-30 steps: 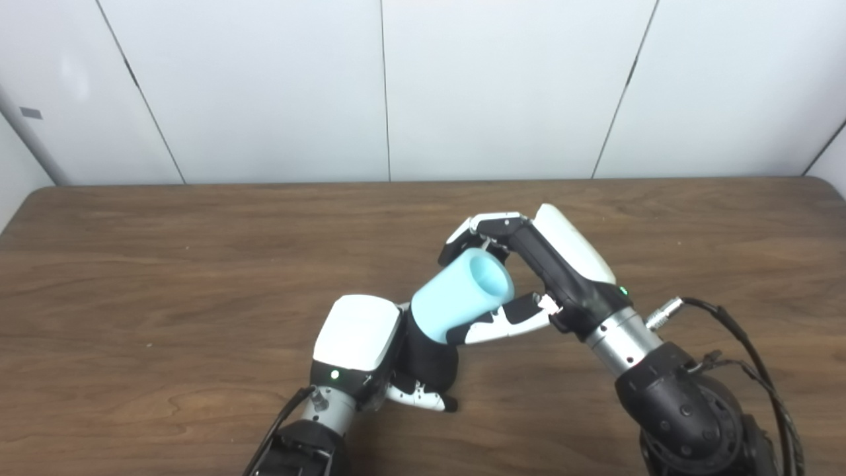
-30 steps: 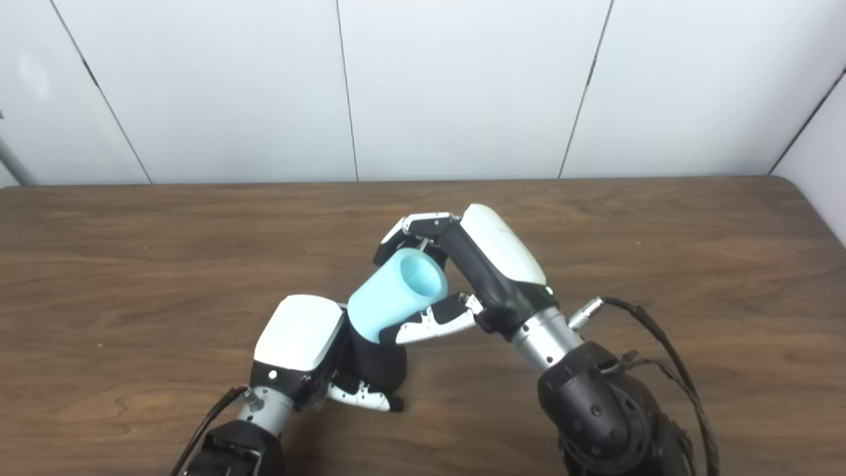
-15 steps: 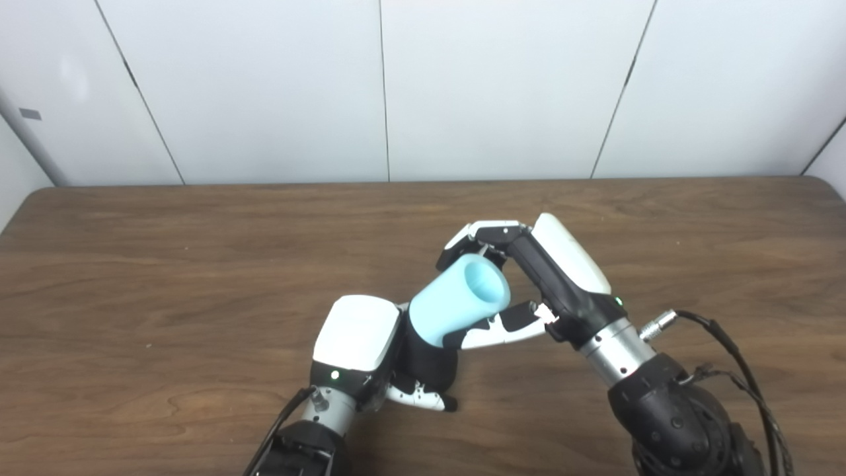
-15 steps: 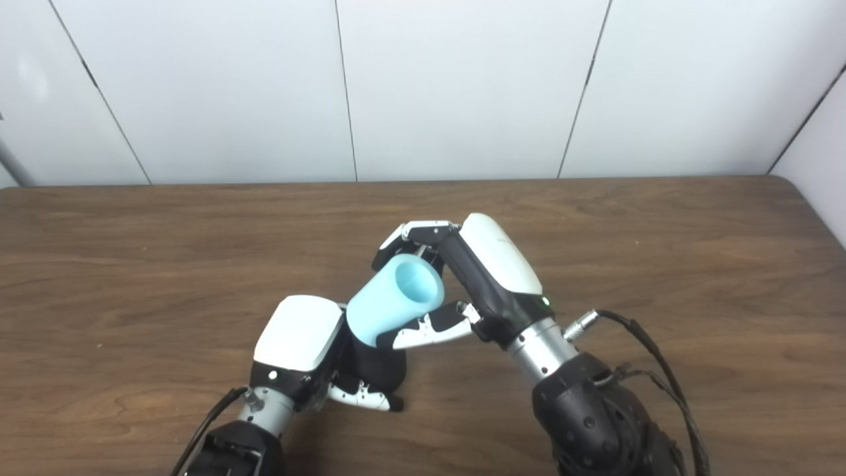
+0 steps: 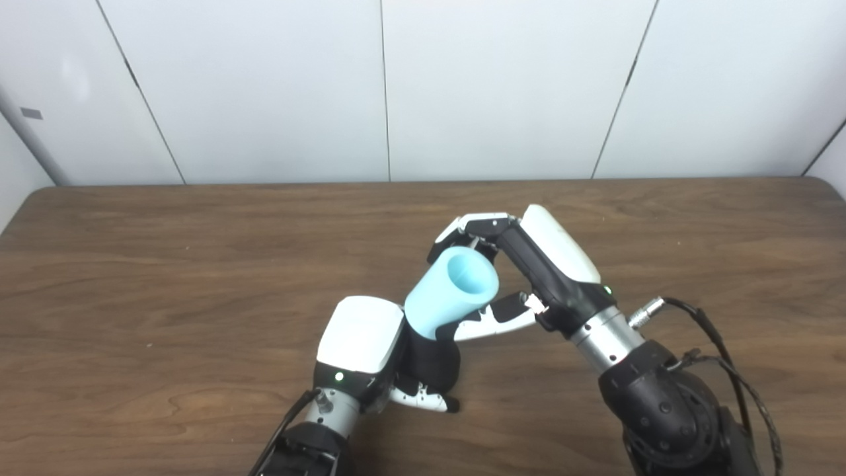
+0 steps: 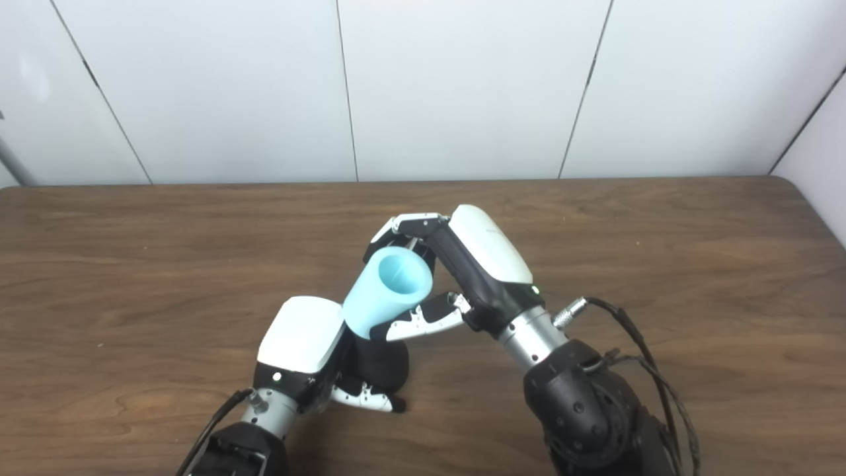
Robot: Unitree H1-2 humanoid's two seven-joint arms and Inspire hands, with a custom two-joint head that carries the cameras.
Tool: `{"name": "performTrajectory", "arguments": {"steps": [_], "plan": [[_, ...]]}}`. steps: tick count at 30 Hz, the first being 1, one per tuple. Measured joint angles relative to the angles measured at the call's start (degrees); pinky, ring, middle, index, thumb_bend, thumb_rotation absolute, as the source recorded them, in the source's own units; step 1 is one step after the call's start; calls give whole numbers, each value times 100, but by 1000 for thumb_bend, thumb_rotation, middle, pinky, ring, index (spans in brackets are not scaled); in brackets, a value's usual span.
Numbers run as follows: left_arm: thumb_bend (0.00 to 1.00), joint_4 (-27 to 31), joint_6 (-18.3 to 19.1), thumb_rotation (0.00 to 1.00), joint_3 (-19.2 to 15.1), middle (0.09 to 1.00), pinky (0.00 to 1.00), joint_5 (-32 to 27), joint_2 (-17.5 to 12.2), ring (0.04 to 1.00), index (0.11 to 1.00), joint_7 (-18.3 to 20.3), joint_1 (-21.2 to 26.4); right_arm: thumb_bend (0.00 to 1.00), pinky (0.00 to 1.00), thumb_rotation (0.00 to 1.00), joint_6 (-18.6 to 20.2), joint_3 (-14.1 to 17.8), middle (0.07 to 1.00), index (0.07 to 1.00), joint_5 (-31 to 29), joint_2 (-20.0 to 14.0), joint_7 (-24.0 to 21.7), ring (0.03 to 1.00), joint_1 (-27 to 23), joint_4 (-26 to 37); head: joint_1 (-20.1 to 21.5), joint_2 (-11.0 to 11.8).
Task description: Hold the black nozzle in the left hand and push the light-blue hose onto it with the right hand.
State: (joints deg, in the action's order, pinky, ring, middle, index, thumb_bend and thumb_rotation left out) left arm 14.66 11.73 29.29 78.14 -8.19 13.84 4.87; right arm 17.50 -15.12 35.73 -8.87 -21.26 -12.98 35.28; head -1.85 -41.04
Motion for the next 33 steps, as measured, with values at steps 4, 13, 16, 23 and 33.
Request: {"name": "performTrajectory", "arguments": {"steps": [4, 13, 16, 23, 33], "plan": [[527, -12, 3, 0, 12, 451, 462, 14, 29, 516, 489, 0, -2, 495, 326, 0, -26, 0, 500, 527, -18, -14, 1, 393, -145, -59, 0, -9], [526, -18, 69, 0, 80, 431, 450, 74, 59, 500, 492, 0, -6, 495, 332, 0, -116, 1, 500, 530, -35, -68, 4, 393, -245, -198, 9, -26], [524, -28, 89, 0, 96, 414, 428, 74, 73, 474, 493, -2, -4, 495, 328, 0, -147, -14, 499, 531, -34, -104, -5, 391, -269, -225, -9, -26], [527, -35, 99, 0, 134, 469, 475, 75, 81, 531, 488, -5, -3, 495, 328, 0, -183, -35, 500, 530, -42, -224, -136, 390, -340, -258, 0, -35], [526, -37, 99, 0, 138, 425, 449, 72, 79, 500, 490, -5, -2, 498, 355, 0, -18, 190, 501, 522, -17, -314, -310, 393, -335, -142, 26, -44]]}}
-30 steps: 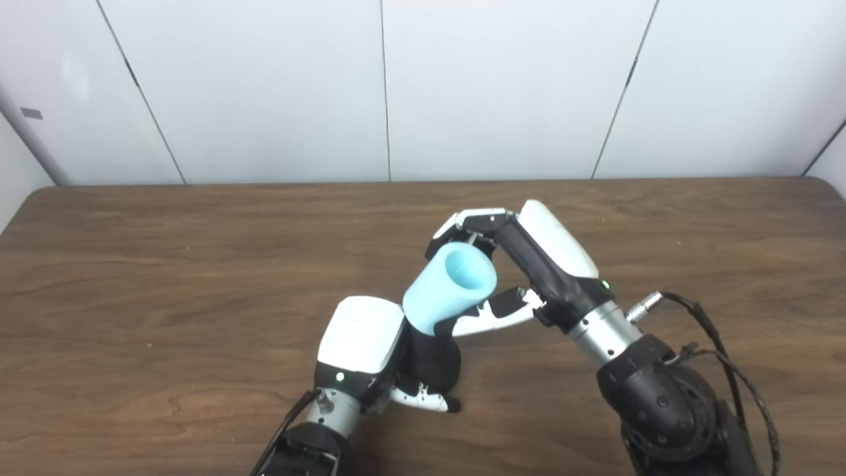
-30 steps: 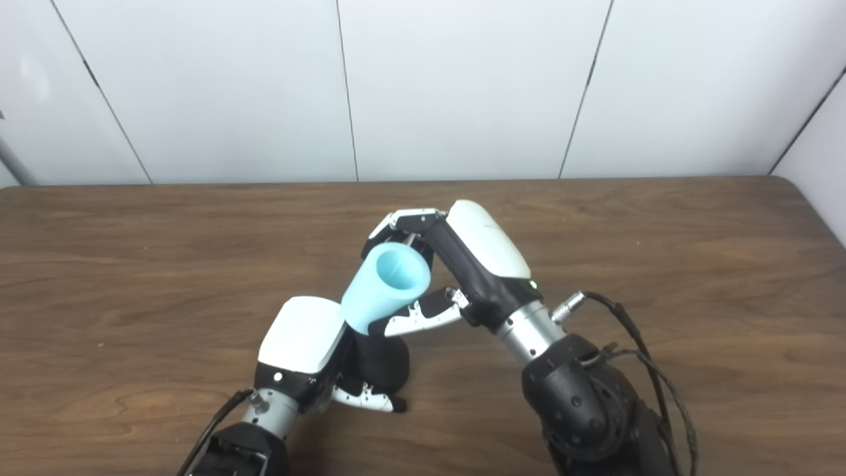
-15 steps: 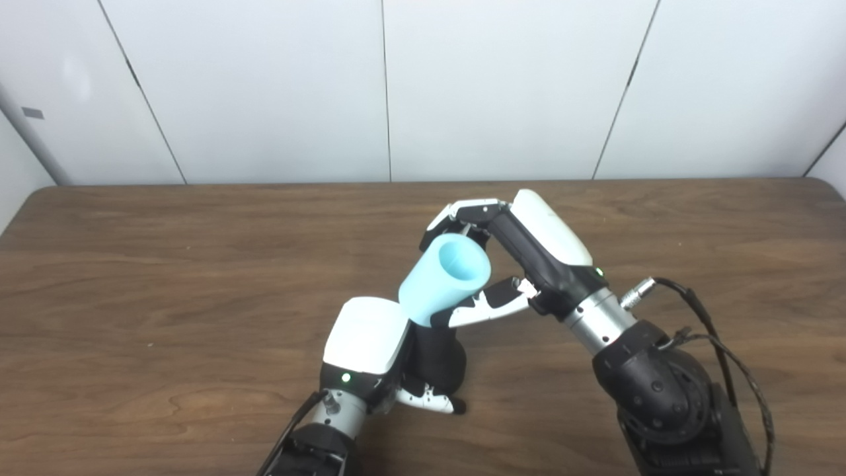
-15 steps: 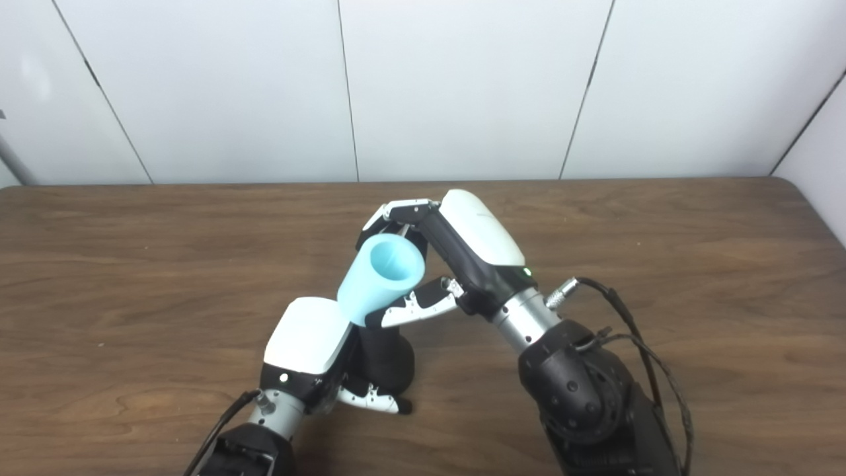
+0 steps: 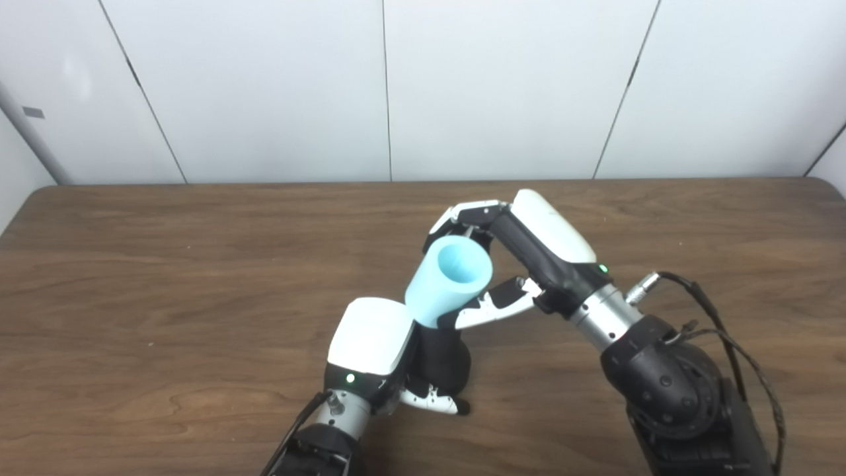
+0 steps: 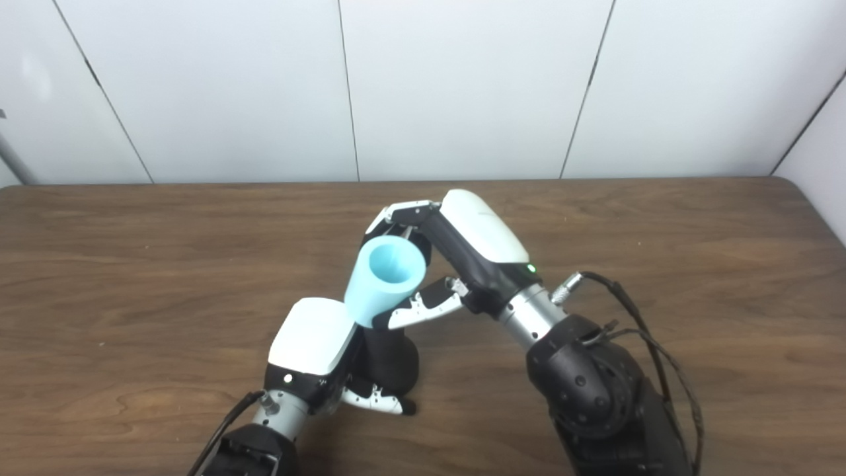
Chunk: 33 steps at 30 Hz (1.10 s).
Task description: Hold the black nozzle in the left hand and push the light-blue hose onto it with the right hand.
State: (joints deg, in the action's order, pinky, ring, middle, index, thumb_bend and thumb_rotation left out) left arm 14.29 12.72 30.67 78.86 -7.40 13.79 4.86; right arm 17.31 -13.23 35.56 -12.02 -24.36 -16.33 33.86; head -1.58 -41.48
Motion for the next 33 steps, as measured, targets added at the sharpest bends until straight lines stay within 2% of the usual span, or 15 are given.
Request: {"name": "performTrajectory", "arguments": {"steps": [10, 15, 22, 25, 31, 33], "plan": [[526, -1, 0, 0, 1, 431, 435, 0, 0, 502, 491, 1, 2, 496, 353, 0, 272, 348, 492, 538, -23, 4, -33, 388, -256, 266, -9, -9], [526, -1, 0, 0, 0, 426, 437, 0, -2, 498, 492, 1, 1, 485, 271, 0, 490, 489, 510, 565, -74, 27, -37, 389, -276, 360, 0, -9], [527, -3, 0, 0, 2, 436, 451, 1, -5, 509, 492, 1, 6, 494, 337, 0, 527, 481, 499, 542, -73, 22, -55, 389, -282, 403, -17, -9], [526, -4, 0, 0, 1, 431, 441, 0, -5, 502, 491, 0, 6, 496, 343, 0, 518, 445, 497, 535, -83, 16, -54, 389, -263, 403, -26, -18], [526, -8, 1, 0, -3, 481, 466, -9, -4, 522, 484, 0, 8, 497, 362, 0, 506, 338, 497, 529, -119, 23, -54, 391, -33, 402, -35, -17], [527, -9, 1, 0, -6, 459, 455, -13, -4, 510, 485, 0, 8, 496, 343, 0, 493, 295, 497, 528, -136, 23, -52, 392, 55, 399, -35, -18]]}}
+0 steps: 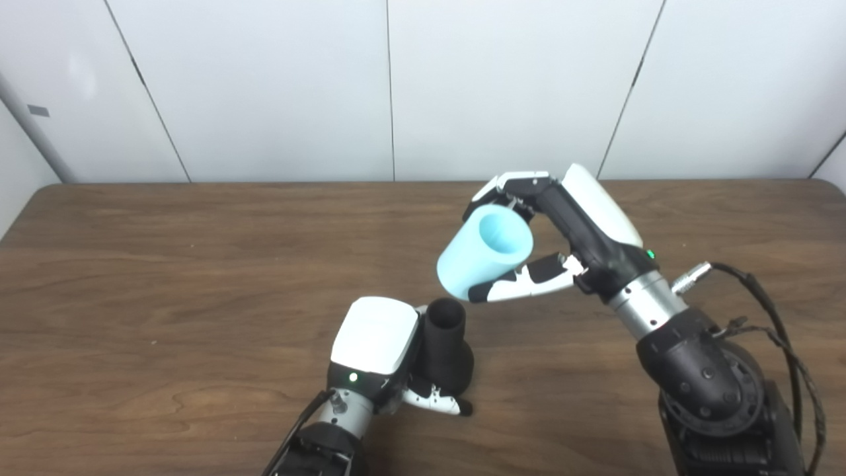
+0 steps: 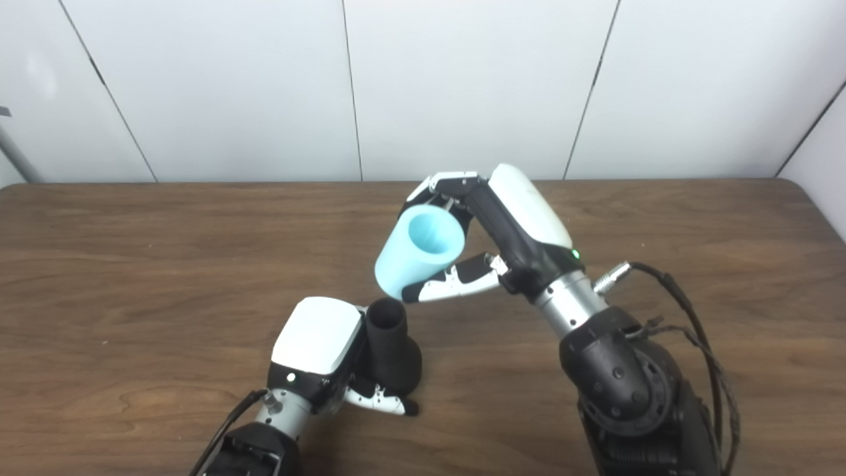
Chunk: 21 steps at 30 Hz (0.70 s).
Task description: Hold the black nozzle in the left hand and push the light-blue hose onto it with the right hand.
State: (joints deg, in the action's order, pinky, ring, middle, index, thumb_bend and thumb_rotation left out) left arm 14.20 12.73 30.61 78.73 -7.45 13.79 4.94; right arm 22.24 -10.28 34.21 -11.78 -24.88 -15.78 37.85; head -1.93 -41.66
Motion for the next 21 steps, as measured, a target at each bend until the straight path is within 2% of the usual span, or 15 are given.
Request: {"name": "performTrajectory", "arguments": {"steps": [3, 11, 16, 19, 21], "plan": [[527, 0, 0, 0, -5, 441, 434, -9, 0, 492, 486, 0, 1, 495, 320, 0, -41, -79, 498, 530, -2, 1, 5, 394, 104, -20, -18, 0], [524, -4, 1, 0, -3, 505, 484, 3, -1, 541, 479, 1, 2, 494, 312, 0, -62, -153, 502, 533, 31, 2, 8, 399, 184, -23, 0, -18], [527, -9, 4, 0, -5, 475, 472, 3, 2, 530, 484, 1, 7, 494, 311, 0, -68, -151, 503, 531, 32, 2, 17, 399, 268, -22, -18, -26], [521, -10, 5, 0, -10, 520, 496, -1, 5, 553, 474, 1, 7, 494, 310, 0, -78, -150, 502, 535, 30, 2, 36, 396, 289, -22, -18, -35], [522, -10, 7, 0, -10, 520, 500, 1, 5, 558, 476, 1, 7, 493, 308, 0, -78, -151, 499, 539, 33, 2, 45, 394, 292, -22, -35, -35]]}}
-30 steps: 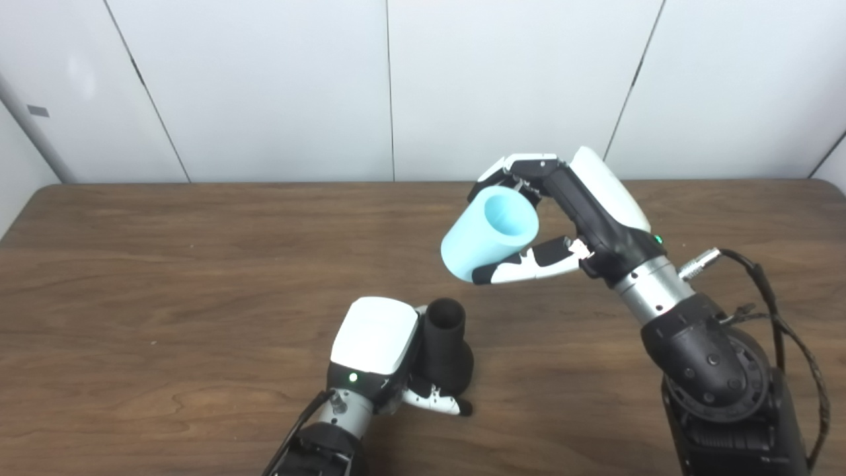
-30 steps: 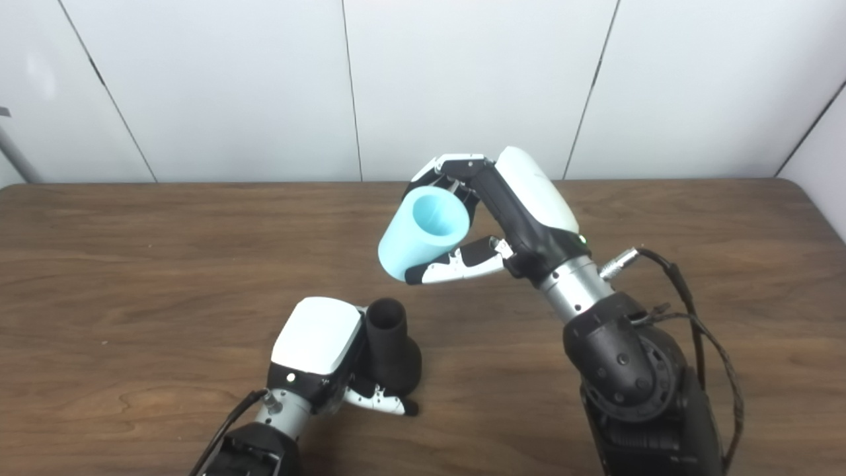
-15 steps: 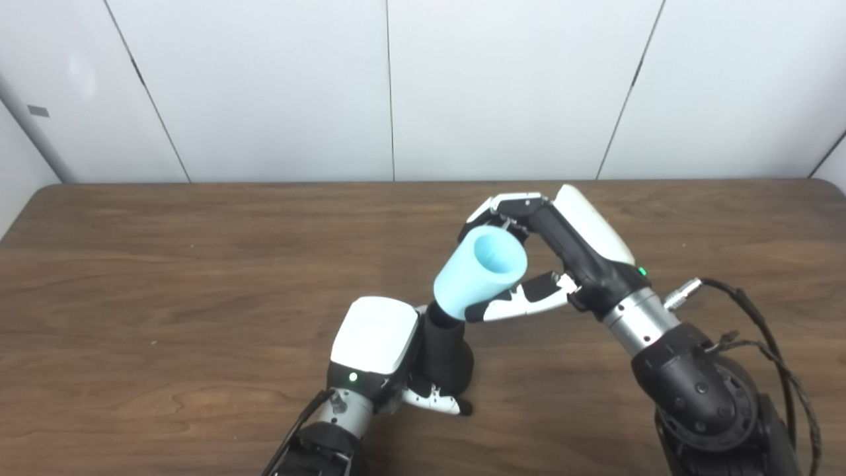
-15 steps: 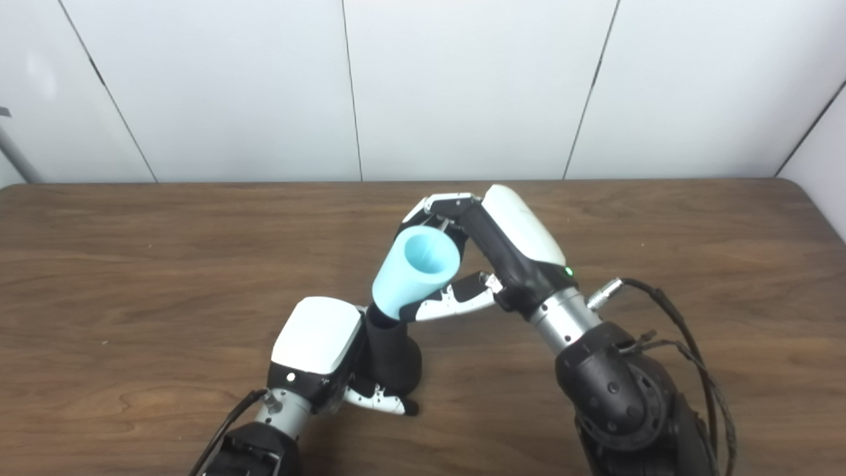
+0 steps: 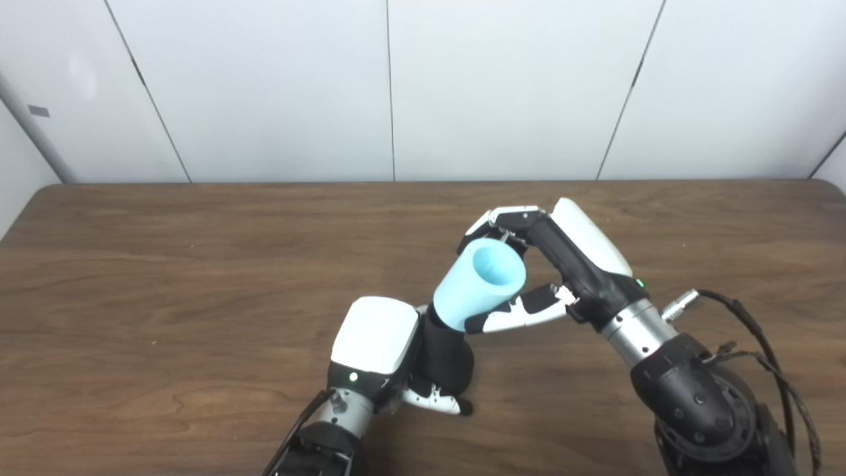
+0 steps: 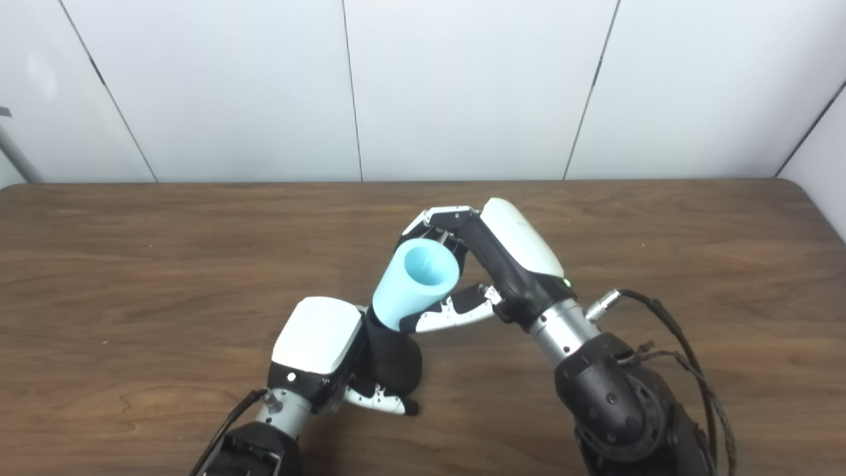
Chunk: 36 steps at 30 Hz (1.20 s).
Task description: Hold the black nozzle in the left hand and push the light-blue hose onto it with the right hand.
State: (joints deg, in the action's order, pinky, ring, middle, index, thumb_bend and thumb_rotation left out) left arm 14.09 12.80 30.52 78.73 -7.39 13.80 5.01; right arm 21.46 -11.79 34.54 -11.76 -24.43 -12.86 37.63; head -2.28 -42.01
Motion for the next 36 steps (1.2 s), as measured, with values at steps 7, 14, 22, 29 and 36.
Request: {"name": "performTrajectory", "arguments": {"steps": [7, 14, 22, 29, 36], "plan": [[525, 1, 6, 0, 3, 497, 473, 34, 0, 544, 482, 17, 9, 493, 315, 0, -17, -24, 495, 543, -8, 0, 24, 390, 92, -18, 17, -9], [527, 2, 7, 0, -2, 472, 459, 57, 2, 526, 485, 32, 8, 494, 329, 0, -209, -132, 497, 534, 3, 9, 136, 389, 117, -148, 0, -35], [526, 3, 7, 0, -9, 487, 470, 48, 4, 531, 482, 40, 5, 494, 325, 0, -388, -258, 498, 533, 86, 39, 222, 389, 144, -196, -9, -53], [526, 3, 6, 0, -9, 484, 472, 49, 6, 534, 483, 40, 6, 495, 323, 0, -410, -293, 500, 531, 80, 64, 290, 393, 171, -232, -18, -70], [527, 2, 7, 0, -2, 465, 459, 58, 20, 519, 487, 39, 3, 495, 328, 0, -419, -325, 501, 528, 78, 69, 336, 394, 160, -312, -9, -62]]}}
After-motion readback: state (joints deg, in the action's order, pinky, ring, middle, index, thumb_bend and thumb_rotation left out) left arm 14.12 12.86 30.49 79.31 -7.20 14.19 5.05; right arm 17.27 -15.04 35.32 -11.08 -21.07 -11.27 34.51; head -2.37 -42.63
